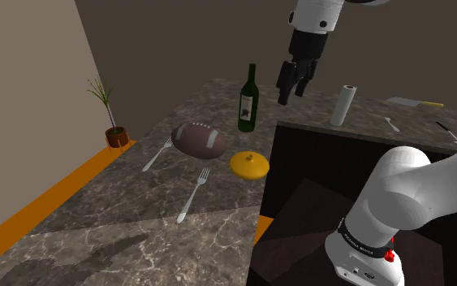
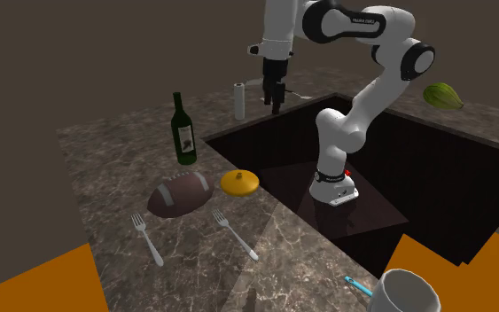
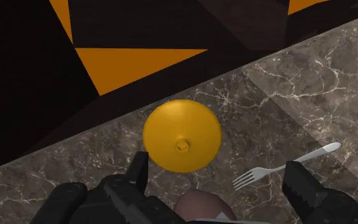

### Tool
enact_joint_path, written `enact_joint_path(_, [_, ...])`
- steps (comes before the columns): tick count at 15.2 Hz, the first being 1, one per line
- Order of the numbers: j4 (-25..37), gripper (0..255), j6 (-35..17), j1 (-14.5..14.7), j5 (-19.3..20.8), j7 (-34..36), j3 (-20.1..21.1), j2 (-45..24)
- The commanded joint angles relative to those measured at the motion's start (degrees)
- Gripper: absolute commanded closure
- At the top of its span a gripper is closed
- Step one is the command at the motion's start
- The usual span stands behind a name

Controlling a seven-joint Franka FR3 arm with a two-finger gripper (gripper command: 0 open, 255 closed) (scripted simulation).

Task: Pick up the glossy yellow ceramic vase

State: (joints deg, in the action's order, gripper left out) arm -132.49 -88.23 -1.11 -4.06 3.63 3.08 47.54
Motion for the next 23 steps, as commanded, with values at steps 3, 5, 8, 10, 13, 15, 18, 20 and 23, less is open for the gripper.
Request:
enact_joint_path(3, [-2.34,0,-3.52,-0.16,0.2,-0.06,0.26,-1.74])
enact_joint_path(5, [-4.41,0,-7.09,-0.32,0.41,-0.1,0.52,-3.79])
enact_joint_path(8, [-7.02,0,-12.51,-0.59,0.76,-0.08,0.89,-7.44])
enact_joint_path(10, [-8.41,0,-16.16,-0.81,1.04,-0.02,1.14,-10.26])
enact_joint_path(13, [-9.95,0,-21.63,-1.2,1.53,0.13,1.52,-15.04])
enact_joint_path(15, [-10.6,0,-25.26,-1.48,1.93,0.31,1.76,-18.57])
enact_joint_path(18, [-11.0,0,-30.58,-1.95,2.7,0.7,2.09,-24.34])
enact_joint_path(20, [-10.94,0,-32.98,-2.2,3.13,0.95,2.23,-27.18])
enact_joint_path(23, [-12.35,0,-35.57,-2.21,3.19,1.05,2.31,-28.38])
